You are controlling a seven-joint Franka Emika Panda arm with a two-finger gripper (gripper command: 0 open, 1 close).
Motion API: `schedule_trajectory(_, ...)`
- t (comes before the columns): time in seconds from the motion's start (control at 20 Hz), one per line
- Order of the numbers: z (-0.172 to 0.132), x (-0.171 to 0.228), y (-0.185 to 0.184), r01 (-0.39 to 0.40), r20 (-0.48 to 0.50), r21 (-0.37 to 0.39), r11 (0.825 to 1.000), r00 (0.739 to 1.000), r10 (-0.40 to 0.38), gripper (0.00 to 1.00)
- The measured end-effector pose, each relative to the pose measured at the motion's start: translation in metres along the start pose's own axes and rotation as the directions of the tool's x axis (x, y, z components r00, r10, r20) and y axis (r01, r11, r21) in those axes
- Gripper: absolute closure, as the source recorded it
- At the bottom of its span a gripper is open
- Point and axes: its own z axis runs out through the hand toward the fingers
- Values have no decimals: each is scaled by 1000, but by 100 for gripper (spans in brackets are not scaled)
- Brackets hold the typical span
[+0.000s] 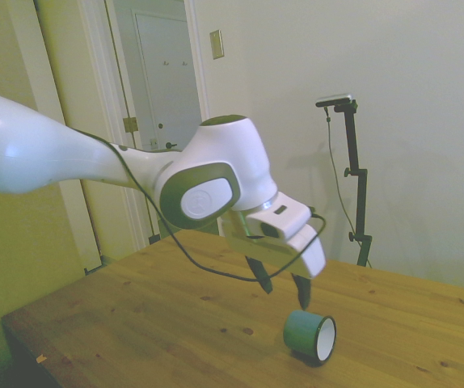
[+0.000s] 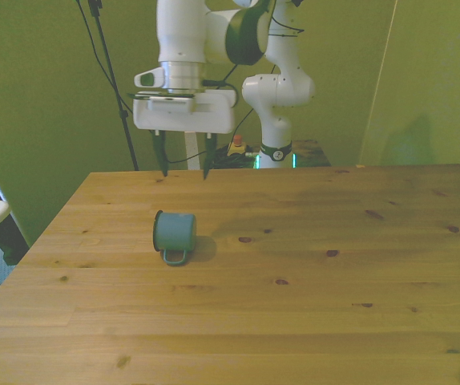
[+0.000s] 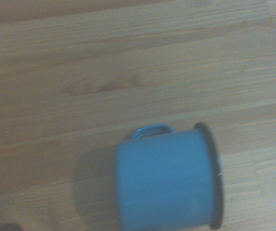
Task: Flip the mug upright
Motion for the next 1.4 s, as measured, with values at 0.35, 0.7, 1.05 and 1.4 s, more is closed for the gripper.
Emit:
schedule_trajectory(0.35, 22, 48, -3, 52, 60, 36, 998, 997, -54, 0)
schedule_trajectory(0.7, 58, 99, 30, 92, 242, 174, 981, 961, -133, 0)
schedule_trajectory(1.05, 107, 106, 12, 109, 433, 319, 942, 867, -247, 0)
schedule_trajectory(1.4, 102, 108, 17, 100, 486, 368, 924, 827, -284, 0)
